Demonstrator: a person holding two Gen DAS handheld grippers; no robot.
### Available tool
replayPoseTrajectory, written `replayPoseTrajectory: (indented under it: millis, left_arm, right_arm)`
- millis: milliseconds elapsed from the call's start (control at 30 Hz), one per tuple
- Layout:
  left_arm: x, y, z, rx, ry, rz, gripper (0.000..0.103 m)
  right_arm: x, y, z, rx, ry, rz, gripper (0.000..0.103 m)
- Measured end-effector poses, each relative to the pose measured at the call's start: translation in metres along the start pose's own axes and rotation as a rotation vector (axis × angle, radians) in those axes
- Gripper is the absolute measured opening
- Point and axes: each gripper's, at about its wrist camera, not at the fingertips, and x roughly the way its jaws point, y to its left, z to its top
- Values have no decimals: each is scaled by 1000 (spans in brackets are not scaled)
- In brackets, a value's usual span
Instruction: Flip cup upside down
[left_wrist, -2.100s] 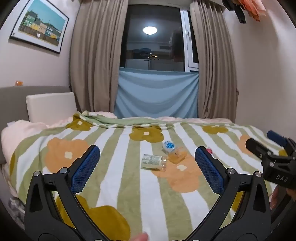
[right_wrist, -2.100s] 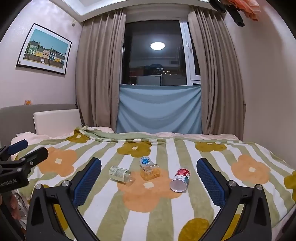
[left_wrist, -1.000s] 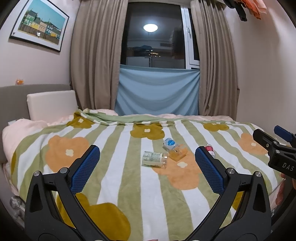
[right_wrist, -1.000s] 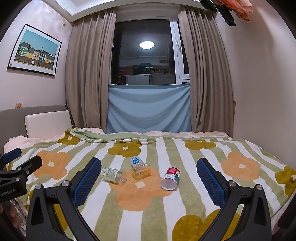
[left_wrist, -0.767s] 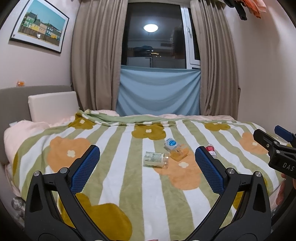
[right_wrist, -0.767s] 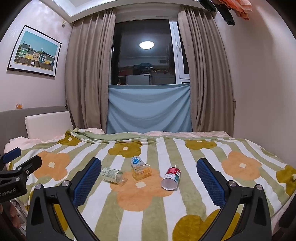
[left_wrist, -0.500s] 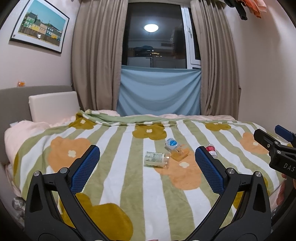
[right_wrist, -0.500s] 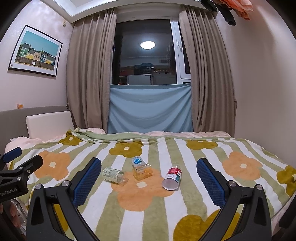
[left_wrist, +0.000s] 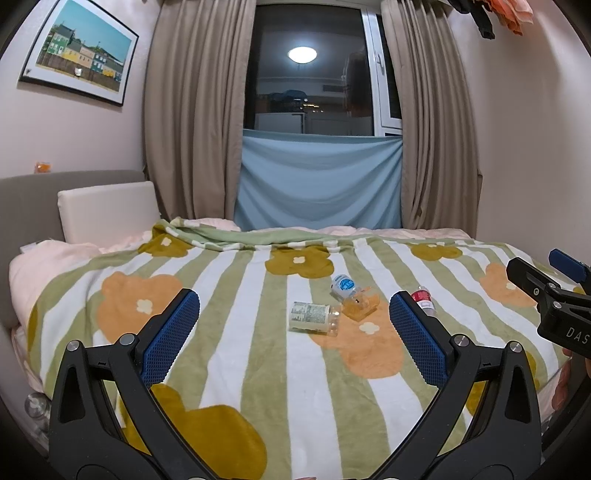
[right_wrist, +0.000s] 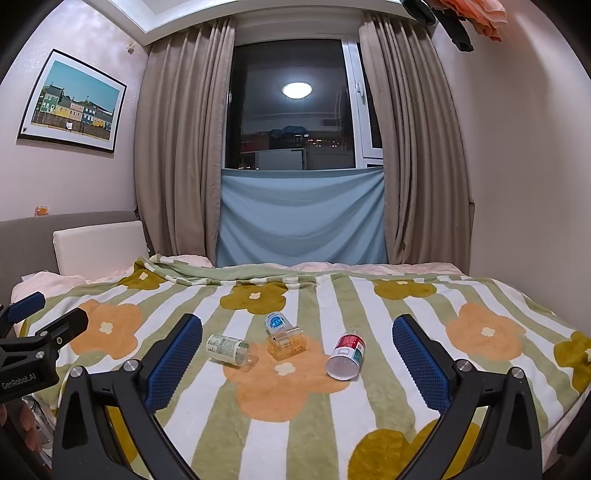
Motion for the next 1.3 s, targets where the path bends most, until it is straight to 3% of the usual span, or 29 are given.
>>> replayPoseTrajectory:
  millis: [767,1300]
  left_arm:
    - [1,1,2,4,8,2,102]
    - [34,9,14,9,58,27,102]
  right_arm:
    - [4,5,-2,11,14,14,103]
    - [48,-13,16,39,64,-3,103]
